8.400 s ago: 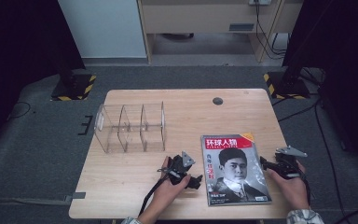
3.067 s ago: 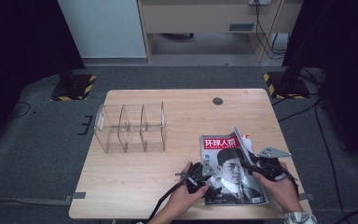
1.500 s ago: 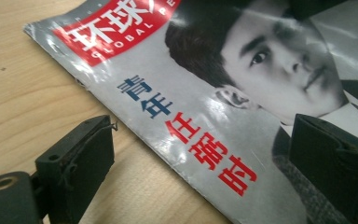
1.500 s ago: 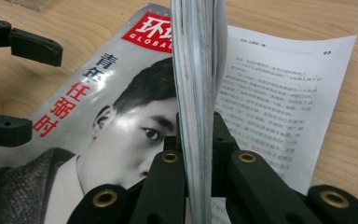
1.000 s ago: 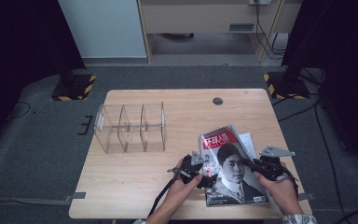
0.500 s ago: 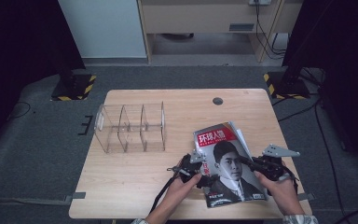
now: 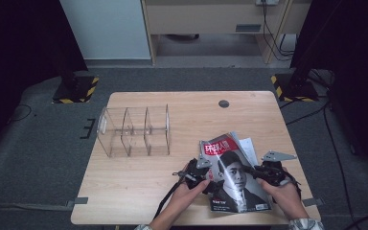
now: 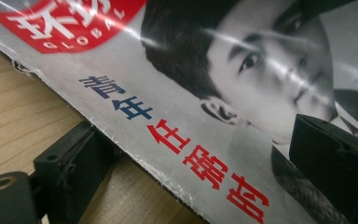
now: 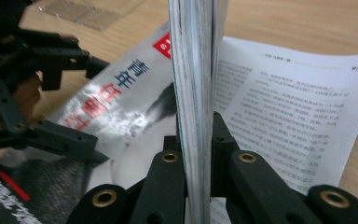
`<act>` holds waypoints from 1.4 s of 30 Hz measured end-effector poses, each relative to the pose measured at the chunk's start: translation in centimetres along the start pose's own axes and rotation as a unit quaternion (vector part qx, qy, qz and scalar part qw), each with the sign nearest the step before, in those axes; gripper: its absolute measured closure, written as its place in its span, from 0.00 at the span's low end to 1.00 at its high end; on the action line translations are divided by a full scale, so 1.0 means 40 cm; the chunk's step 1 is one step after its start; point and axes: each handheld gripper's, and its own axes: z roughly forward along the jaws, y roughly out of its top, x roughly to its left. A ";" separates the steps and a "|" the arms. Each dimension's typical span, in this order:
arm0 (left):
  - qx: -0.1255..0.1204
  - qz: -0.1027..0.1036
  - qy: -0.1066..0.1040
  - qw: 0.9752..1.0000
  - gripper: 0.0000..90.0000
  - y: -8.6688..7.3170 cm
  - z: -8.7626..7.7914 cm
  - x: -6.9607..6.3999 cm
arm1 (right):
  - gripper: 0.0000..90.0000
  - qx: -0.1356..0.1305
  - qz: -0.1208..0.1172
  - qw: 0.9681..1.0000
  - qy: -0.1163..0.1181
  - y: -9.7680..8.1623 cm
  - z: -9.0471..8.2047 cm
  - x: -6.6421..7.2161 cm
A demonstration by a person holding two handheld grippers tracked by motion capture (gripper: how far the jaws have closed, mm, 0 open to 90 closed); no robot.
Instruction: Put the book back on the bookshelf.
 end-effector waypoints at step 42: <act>-0.010 0.005 0.051 0.999 0.46 -0.005 -0.018 0.019 | 0.39 0.071 0.004 0.991 -0.114 -0.046 0.028 -0.027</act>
